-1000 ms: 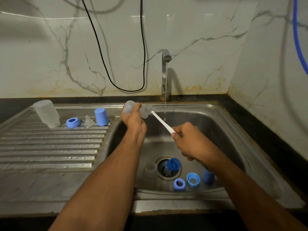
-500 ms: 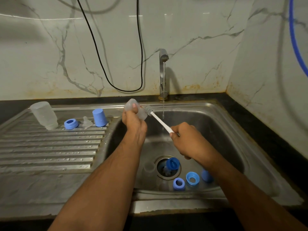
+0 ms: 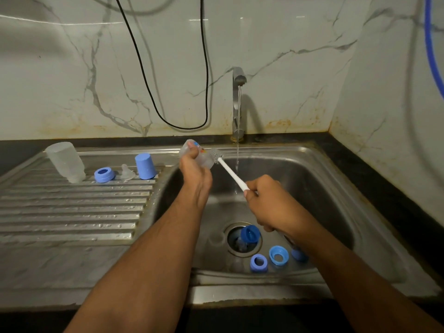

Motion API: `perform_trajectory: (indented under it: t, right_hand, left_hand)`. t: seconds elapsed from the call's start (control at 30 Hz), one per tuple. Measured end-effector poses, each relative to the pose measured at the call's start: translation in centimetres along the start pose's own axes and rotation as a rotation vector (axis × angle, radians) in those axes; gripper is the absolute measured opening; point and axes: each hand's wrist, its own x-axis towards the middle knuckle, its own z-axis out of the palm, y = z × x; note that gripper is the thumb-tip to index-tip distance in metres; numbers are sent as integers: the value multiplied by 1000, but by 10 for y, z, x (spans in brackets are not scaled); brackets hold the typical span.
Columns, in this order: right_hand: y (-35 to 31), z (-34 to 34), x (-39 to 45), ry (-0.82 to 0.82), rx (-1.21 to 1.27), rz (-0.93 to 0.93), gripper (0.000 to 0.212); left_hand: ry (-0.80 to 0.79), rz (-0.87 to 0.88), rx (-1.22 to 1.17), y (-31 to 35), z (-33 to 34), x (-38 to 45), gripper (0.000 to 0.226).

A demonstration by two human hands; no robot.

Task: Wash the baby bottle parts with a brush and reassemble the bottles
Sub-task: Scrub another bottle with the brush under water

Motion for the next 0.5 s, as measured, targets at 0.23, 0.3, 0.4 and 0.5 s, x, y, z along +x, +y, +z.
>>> perform_trajectory:
  t: [0.23,0.3,0.4,0.5]
  right_hand:
    - [2,0,9,50,15,14,24]
    - [6,1,3,22,-5,-15,23]
    - [3,3,4,46,-50,-65,21]
    - [2,6,11,112,-109,-123,21]
  left_hand:
    - [86,3,-87,-6,9,-6,44]
    - [122,-5,-134,-1,3,1,36]
    - [235,-59,-183,0,0,8,21]
    - [211,-112,-150,-1,8,5,23]
